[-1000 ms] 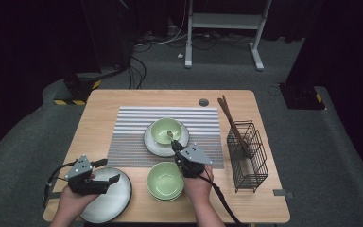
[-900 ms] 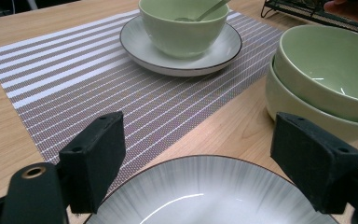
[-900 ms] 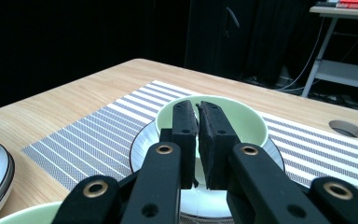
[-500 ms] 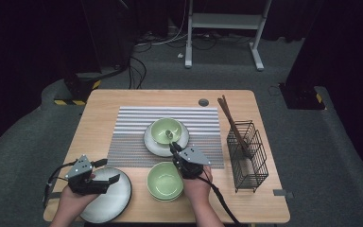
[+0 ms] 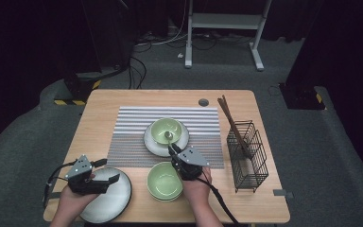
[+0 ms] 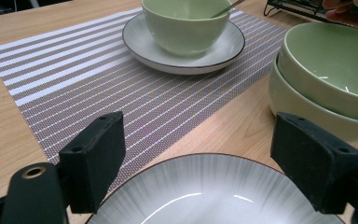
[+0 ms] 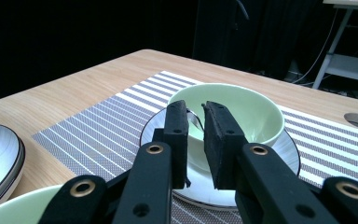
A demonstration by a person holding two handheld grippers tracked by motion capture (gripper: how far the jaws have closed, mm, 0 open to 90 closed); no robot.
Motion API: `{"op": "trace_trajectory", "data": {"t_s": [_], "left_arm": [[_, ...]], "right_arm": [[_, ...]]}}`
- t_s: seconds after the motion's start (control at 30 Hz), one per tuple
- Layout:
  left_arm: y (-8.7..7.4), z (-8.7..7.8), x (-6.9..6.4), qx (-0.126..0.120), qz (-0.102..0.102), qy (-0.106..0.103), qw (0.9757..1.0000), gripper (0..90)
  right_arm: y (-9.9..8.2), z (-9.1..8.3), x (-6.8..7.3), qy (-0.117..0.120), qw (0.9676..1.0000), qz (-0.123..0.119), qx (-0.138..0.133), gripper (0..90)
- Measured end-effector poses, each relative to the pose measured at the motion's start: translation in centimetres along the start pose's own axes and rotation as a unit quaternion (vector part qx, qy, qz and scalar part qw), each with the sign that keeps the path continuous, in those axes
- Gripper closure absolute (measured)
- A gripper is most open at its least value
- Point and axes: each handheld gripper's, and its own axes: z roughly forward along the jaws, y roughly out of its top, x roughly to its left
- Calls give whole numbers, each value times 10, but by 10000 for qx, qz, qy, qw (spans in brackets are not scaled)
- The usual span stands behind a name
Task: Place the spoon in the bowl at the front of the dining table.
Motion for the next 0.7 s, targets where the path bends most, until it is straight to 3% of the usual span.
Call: {"op": "trace_trajectory", "data": {"t_s": [0.7], "left_arm": [[1,0,0,-10,-9,-7,10000,182]], "right_arm": [[-2,-3,-4,-56,9999,12,91,772]]}}
